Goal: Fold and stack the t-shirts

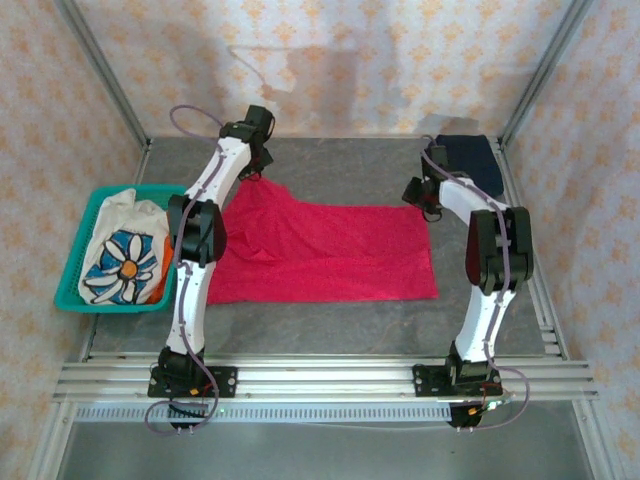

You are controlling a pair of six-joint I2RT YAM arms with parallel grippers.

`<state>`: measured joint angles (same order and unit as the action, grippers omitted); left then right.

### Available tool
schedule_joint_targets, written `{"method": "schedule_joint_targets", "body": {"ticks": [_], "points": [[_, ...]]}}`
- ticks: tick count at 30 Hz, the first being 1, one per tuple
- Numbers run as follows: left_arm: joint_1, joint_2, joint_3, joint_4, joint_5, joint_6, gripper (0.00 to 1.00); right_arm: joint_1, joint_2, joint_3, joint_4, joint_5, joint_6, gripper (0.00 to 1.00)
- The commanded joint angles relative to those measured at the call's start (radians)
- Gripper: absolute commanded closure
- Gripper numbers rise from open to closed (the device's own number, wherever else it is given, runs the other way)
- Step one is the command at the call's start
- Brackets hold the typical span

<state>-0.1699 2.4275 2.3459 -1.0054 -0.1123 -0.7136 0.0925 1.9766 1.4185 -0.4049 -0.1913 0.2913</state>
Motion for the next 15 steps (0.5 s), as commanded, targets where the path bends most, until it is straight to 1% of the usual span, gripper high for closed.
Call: {"method": "schedule_joint_targets", "body": {"ticks": [1, 5, 6, 8, 9, 10, 15], "points": [[0.001, -0.032, -0.011, 0.006, -0.013, 0.016, 1.00, -0.004, 0.048, 0.053, -0.081, 0.036, -0.030, 0.55], [0.001, -0.025, -0.013, 0.001, -0.013, 0.017, 1.00, -0.007, 0.080, 0.070, -0.114, 0.045, -0.041, 0.55], [0.001, -0.025, -0.015, 0.002, -0.011, 0.019, 1.00, -0.008, 0.083, 0.066, -0.114, 0.057, -0.049, 0.54], [0.001, -0.026, -0.020, 0.002, -0.010, 0.022, 1.00, -0.011, 0.096, 0.067, -0.119, 0.071, -0.058, 0.47], [0.001, -0.025, -0.022, 0.004, -0.009, 0.022, 1.00, -0.015, 0.103, 0.069, -0.123, 0.066, -0.062, 0.47], [0.001, -0.025, -0.022, 0.003, -0.011, 0.022, 1.00, -0.017, 0.109, 0.071, -0.126, 0.057, -0.063, 0.48], [0.002, -0.025, -0.023, 0.004, -0.001, 0.022, 1.00, -0.020, 0.138, 0.103, -0.143, 0.031, -0.062, 0.58]]}}
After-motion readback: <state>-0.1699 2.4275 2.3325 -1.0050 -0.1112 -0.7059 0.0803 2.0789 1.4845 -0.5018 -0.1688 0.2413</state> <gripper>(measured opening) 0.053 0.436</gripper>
